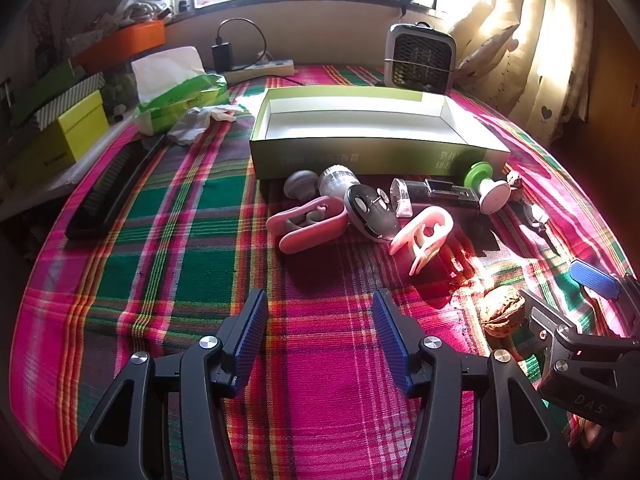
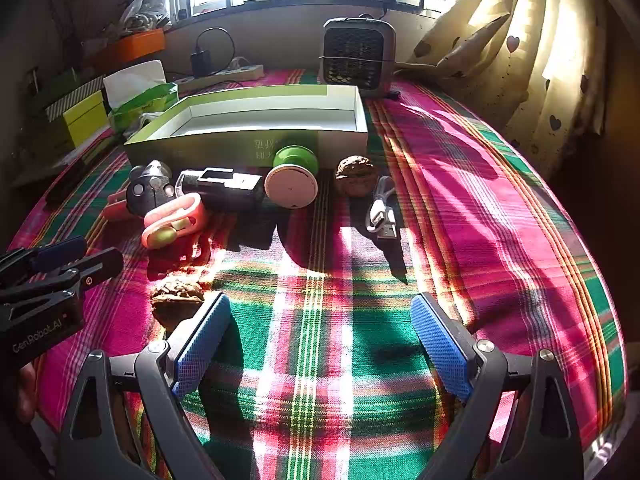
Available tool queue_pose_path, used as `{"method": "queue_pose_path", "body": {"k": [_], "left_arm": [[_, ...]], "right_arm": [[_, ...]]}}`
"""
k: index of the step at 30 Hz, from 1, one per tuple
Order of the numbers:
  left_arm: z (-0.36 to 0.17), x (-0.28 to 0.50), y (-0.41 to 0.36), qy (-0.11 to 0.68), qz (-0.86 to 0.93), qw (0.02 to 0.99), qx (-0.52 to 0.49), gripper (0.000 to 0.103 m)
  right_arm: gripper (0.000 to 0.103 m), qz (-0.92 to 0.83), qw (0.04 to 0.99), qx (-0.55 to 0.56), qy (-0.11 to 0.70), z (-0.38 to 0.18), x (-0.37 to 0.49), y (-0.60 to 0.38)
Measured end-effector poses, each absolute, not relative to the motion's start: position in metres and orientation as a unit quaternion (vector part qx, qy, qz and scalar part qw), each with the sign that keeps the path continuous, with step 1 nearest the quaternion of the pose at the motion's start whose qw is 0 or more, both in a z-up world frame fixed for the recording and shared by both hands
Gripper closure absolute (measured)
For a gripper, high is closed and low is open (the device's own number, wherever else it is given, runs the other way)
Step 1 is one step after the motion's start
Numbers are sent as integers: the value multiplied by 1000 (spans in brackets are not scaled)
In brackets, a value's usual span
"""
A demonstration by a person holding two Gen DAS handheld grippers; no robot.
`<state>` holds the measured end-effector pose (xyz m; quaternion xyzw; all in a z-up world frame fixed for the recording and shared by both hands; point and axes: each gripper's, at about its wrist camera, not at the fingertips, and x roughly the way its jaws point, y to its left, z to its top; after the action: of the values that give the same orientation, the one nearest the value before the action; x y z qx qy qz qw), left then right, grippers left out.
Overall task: Organize objects
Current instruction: 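Reach the right gripper to the brown walnut and close on it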
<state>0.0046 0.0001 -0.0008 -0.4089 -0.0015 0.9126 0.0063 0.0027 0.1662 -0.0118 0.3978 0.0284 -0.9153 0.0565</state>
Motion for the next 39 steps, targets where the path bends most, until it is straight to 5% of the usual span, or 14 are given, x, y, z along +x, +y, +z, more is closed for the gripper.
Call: {"method": "queue_pose_path", "body": {"k": [39], "left_arm": [[0,4,-3,5,909,23,-417,50]], "right_arm": [[11,-912,83,400,32,-11,19,156]]}}
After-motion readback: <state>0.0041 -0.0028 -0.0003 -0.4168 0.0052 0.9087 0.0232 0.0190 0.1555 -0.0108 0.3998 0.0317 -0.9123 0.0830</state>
